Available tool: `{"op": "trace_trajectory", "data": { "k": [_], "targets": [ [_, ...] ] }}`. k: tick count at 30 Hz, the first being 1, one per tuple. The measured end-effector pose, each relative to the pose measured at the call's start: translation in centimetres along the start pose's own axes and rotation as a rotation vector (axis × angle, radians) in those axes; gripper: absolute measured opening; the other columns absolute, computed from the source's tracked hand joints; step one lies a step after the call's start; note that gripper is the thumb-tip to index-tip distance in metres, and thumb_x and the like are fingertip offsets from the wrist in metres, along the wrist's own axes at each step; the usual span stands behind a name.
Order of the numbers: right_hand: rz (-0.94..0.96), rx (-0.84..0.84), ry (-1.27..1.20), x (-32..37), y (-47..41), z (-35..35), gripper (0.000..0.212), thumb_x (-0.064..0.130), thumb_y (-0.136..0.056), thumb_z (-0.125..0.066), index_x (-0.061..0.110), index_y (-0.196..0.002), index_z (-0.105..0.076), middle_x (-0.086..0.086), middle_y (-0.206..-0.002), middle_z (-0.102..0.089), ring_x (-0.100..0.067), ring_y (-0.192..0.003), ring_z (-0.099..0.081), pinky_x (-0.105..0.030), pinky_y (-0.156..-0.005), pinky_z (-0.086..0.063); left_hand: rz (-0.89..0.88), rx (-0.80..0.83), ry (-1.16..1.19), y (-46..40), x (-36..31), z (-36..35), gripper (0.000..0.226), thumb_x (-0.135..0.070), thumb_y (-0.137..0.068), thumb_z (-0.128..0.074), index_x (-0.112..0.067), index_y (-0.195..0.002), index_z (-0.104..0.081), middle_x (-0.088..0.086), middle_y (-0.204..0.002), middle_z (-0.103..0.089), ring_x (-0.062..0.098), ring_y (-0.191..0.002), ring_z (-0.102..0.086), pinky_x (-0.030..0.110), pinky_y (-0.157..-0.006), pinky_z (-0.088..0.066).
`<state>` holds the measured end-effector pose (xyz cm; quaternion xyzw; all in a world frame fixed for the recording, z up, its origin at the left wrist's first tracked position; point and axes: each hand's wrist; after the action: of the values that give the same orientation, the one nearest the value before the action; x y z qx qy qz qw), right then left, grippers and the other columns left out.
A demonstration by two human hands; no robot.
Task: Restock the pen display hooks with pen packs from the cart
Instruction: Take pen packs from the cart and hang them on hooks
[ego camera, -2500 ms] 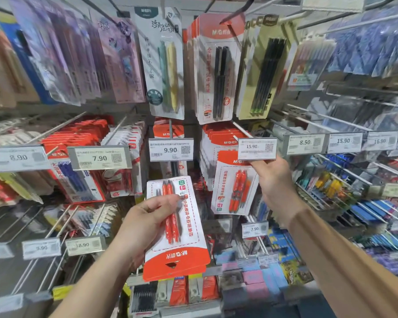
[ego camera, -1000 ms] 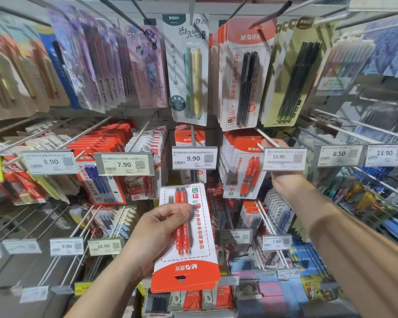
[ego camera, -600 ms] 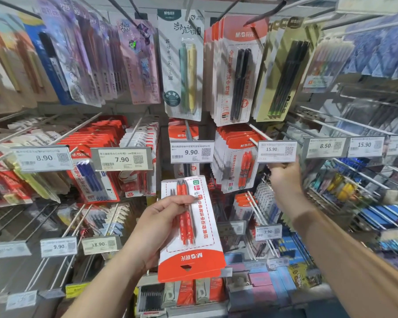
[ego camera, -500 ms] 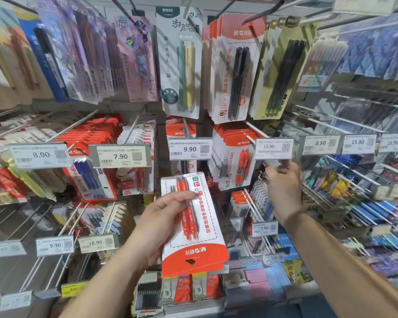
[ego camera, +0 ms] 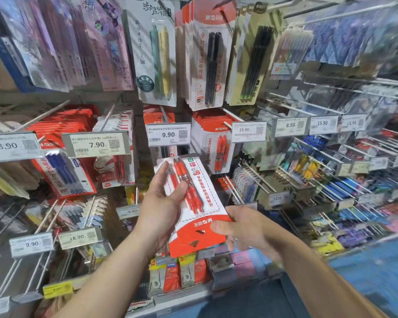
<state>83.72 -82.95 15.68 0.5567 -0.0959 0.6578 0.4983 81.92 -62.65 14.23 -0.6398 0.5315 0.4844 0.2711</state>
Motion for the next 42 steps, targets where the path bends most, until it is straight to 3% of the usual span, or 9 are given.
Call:
{"op": "trace_trajectory", "data": {
  "k": [5, 9, 13, 16, 22, 26, 32, 37, 42],
  "targets": [
    [0.008, -0.062, -0.016, -0.6, 0.0, 0.1, 0.02, 0.036, -0.097, -0.07, 0.021, -0.11, -0.071, 0.012, -0.081, -0.076, -0.017, -0.064, -0.066, -0.021, -0.051, -0.045, -0.109, -0.015, -0.08, 0.4, 0.3, -0.1, 0.067, -0.017, -0.094, -0.074, -0.045, -0.148, -0.046, -0.008, -0.144, -0.062, 0.024, -0.11, -0.074, 0.053, -0.095, -0.058],
    [0.009, -0.134, -0.084, -1.4, 0.2, 0.9, 0.014, 0.027, -0.097, -0.07, 0.018, -0.107, -0.073, 0.001, -0.091, -0.079, -0.018, -0.075, -0.075, -0.026, -0.054, -0.048, -0.166, -0.019, -0.085, 0.3, 0.6, 0.1, 0.066, -0.004, -0.098, -0.065, -0.038, -0.15, -0.043, -0.01, -0.132, -0.069, 0.012, -0.103, -0.075, 0.034, -0.076, -0.063],
    [0.047, -0.146, -0.184, -2.0, 0.7, 2.3, 0.016, 0.009, -0.095, -0.066, 0.011, -0.111, -0.069, -0.009, -0.09, -0.079, -0.02, -0.075, -0.072, -0.033, -0.065, -0.053, -0.193, -0.038, -0.055, 0.2, 0.3, 0.4, 0.064, -0.004, -0.1, -0.063, -0.036, -0.151, -0.041, -0.017, -0.138, -0.061, 0.0, -0.107, -0.07, 0.025, -0.079, -0.061],
    [0.102, -0.125, -0.177, -2.7, 1.3, 4.0, 0.019, 0.004, -0.093, -0.064, 0.006, -0.111, -0.068, -0.016, -0.093, -0.077, -0.029, -0.081, -0.074, -0.043, -0.08, -0.061, -0.193, -0.068, -0.082, -0.1, 0.0, 0.9, 0.063, -0.011, -0.099, -0.068, -0.039, -0.15, -0.045, -0.017, -0.146, -0.057, 0.011, -0.122, -0.066, 0.044, -0.102, -0.056],
    [0.228, -0.128, -0.202, -3.6, 2.0, 6.3, 0.035, 0.019, -0.075, -0.067, -0.006, -0.099, -0.065, -0.021, -0.085, -0.074, -0.035, -0.072, -0.07, -0.035, -0.063, -0.057, -0.069, -0.015, -0.117, 0.1, -0.3, 0.8, 0.039, -0.016, -0.1, -0.068, -0.042, -0.127, -0.062, 0.004, -0.129, -0.072, 0.032, -0.104, -0.076, 0.056, -0.091, -0.06],
    [0.206, -0.289, -0.368, -4.1, 0.9, 6.5, 0.013, 0.009, -0.093, -0.062, -0.002, -0.086, -0.061, -0.022, -0.077, -0.063, -0.03, -0.063, -0.062, -0.039, -0.056, -0.052, 0.002, 0.006, -0.105, 0.6, -0.3, 0.1, 0.026, -0.007, -0.103, -0.059, -0.019, -0.125, -0.064, 0.016, -0.111, -0.077, 0.039, -0.094, -0.077, 0.051, -0.076, -0.064],
    [0.093, -0.193, -0.553, -5.0, 0.2, 5.8, 0.027, 0.03, -0.111, -0.042, 0.031, -0.131, -0.06, -0.011, -0.116, -0.075, -0.042, -0.096, -0.074, -0.042, -0.053, -0.057, 0.01, -0.003, -0.181, 0.7, 0.1, 0.2, 0.022, -0.005, -0.099, -0.065, -0.013, -0.12, -0.062, 0.013, -0.108, -0.079, 0.036, -0.093, -0.077, 0.054, -0.083, -0.062],
    [0.143, -0.116, -0.514, -6.1, -0.5, 5.9, 0.029, 0.012, -0.103, -0.055, 0.019, -0.131, -0.062, -0.017, -0.12, -0.072, -0.024, -0.076, -0.064, -0.027, -0.05, -0.043, 0.016, 0.001, -0.175, 0.7, 0.5, 0.3, 0.023, -0.004, -0.099, -0.065, -0.013, -0.12, -0.062, 0.013, -0.109, -0.078, 0.037, -0.095, -0.077, 0.057, -0.087, -0.06],
    [0.15, -0.408, -0.908, -6.4, -1.7, 6.7, 0.031, 0.011, -0.096, -0.065, 0.01, -0.127, -0.068, -0.011, -0.099, -0.075, -0.024, -0.082, -0.059, -0.027, -0.063, -0.039, 0.012, -0.026, -0.15, 0.9, 0.5, 0.6, 0.02, -0.006, -0.101, -0.061, -0.015, -0.119, -0.063, 0.013, -0.108, -0.078, 0.035, -0.088, -0.077, 0.046, -0.074, -0.062]
  ]
}}
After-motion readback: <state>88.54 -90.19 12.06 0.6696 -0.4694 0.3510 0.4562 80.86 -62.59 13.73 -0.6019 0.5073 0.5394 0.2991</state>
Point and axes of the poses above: each hand's wrist, its own y-axis away from the middle knuckle, its own z-axis out of the back of the hand, x = y × z
